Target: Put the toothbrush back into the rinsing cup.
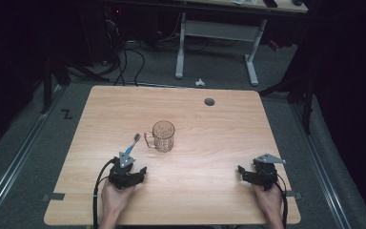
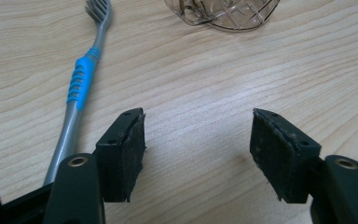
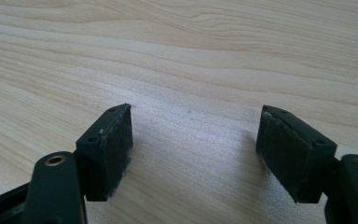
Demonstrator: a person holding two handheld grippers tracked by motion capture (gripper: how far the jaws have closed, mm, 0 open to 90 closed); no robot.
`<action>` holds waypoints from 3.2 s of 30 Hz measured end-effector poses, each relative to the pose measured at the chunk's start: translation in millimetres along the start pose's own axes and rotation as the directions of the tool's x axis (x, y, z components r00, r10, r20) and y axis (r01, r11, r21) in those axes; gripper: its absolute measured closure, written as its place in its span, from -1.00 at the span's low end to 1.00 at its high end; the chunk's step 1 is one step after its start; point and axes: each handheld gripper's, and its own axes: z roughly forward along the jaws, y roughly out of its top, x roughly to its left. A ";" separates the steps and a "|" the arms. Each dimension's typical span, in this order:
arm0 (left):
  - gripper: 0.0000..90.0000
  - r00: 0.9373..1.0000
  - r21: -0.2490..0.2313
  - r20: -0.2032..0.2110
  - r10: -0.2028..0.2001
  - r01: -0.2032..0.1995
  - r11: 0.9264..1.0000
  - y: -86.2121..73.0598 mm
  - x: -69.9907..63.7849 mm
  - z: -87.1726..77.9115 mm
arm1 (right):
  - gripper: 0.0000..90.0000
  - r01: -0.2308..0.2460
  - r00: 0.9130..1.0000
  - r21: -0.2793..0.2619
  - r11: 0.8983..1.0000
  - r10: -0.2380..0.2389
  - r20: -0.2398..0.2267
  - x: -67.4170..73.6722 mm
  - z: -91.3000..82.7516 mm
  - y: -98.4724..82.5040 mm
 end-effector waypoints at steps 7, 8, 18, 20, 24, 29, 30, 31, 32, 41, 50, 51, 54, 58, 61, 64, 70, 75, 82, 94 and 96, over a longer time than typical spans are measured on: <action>-0.20 1.000 -0.001 0.007 0.007 -0.007 1.000 -1.4 0.7 -7.2 | -0.39 0.000 1.000 0.000 1.000 0.000 0.000 0.0 0.0 0.0; -0.20 1.000 -0.005 0.007 0.004 -0.004 1.000 -1.6 0.8 -8.2 | -0.39 0.000 1.000 0.000 1.000 0.000 0.000 0.0 0.0 0.0; -0.27 1.000 -0.046 -0.016 -0.019 0.019 0.999 -3.1 9.2 -26.1 | -0.39 0.000 1.000 0.000 1.000 0.000 0.000 0.0 0.0 0.0; -0.27 0.999 -0.047 -0.024 -0.023 0.022 0.999 -3.8 11.7 -29.5 | -0.39 -0.001 1.000 0.000 1.000 0.001 0.000 0.0 0.0 0.0; -0.27 0.999 -0.054 -0.034 -0.031 0.029 0.998 -4.7 15.6 -35.4 | -0.39 0.000 1.000 0.000 1.000 0.000 0.000 0.0 0.0 0.0; -0.28 0.998 -0.057 -0.039 -0.043 0.041 0.998 -5.0 20.3 -40.0 | -0.39 0.000 1.000 0.000 1.000 0.000 0.000 0.0 0.0 0.0; -0.28 0.998 -0.058 -0.040 -0.043 0.041 0.998 -4.9 21.4 -40.8 | -0.39 0.000 1.000 0.000 1.000 0.000 0.000 0.0 0.0 0.0; -0.28 0.998 -0.060 -0.040 -0.048 0.046 0.997 -4.8 22.1 -41.5 | -0.39 0.000 1.000 0.000 1.000 0.000 0.000 0.0 0.0 0.0; -0.28 0.998 -0.058 -0.042 -0.046 0.044 0.997 -4.6 23.3 -42.3 | -0.39 0.000 1.000 0.000 1.000 0.000 0.000 0.0 0.0 0.0; -0.28 0.997 -0.047 -0.048 -0.065 0.063 0.997 -4.9 32.9 -47.2 | -0.39 0.000 1.000 0.000 1.000 0.000 0.000 0.0 0.0 0.0; -0.27 0.997 -0.026 -0.044 -0.061 0.059 0.998 0.4 42.2 -48.9 | -0.39 0.000 1.000 0.000 1.000 0.000 0.000 0.0 0.0 0.0; -0.27 0.997 -0.026 -0.043 -0.062 0.061 0.998 1.1 43.1 -49.2 | -0.39 0.000 1.000 0.000 1.000 0.000 0.000 0.0 0.0 0.0; -0.26 0.997 -0.028 -0.040 -0.063 0.062 0.998 3.3 46.1 -50.4 | -0.39 0.000 1.000 0.000 1.000 0.000 0.000 0.0 0.0 0.0; -0.26 0.997 -0.031 -0.034 -0.062 0.061 0.998 6.0 49.5 -51.2 | -0.39 0.000 1.000 0.000 1.000 0.000 0.000 0.0 0.0 0.0; -0.26 0.999 -0.023 -0.022 -0.050 0.049 0.999 8.2 50.5 -49.9 | -0.39 0.000 1.000 0.000 1.000 0.000 0.000 0.0 0.0 0.0; -0.27 0.999 -0.010 -0.024 -0.044 0.043 0.999 11.0 51.4 -48.4 | -0.39 0.000 1.000 0.000 1.000 0.000 0.000 0.0 0.0 0.0; -0.21 0.998 0.018 -0.015 -0.056 0.056 0.998 18.4 56.3 -47.7 | -0.39 0.000 1.000 0.000 1.000 0.000 0.000 0.0 0.0 0.0; -0.22 0.998 0.041 -0.014 -0.056 0.057 0.998 23.4 60.1 -46.2 | -0.40 0.000 1.000 0.000 1.000 0.000 0.000 0.0 0.0 0.0; -0.27 0.999 0.081 -0.011 -0.045 0.046 0.996 31.3 63.5 -41.6 | -0.39 0.000 1.000 0.000 1.000 0.000 0.000 0.0 0.0 0.0; -0.27 1.000 0.114 -0.022 -0.012 0.015 0.993 49.6 66.1 -37.5 | -0.39 0.000 1.000 0.000 1.000 0.000 0.000 0.0 0.0 0.0; -0.27 1.000 0.124 -0.024 -0.004 0.007 0.992 53.2 66.2 -36.1 | -0.39 -0.001 1.000 0.000 1.000 0.001 0.000 0.0 0.0 0.0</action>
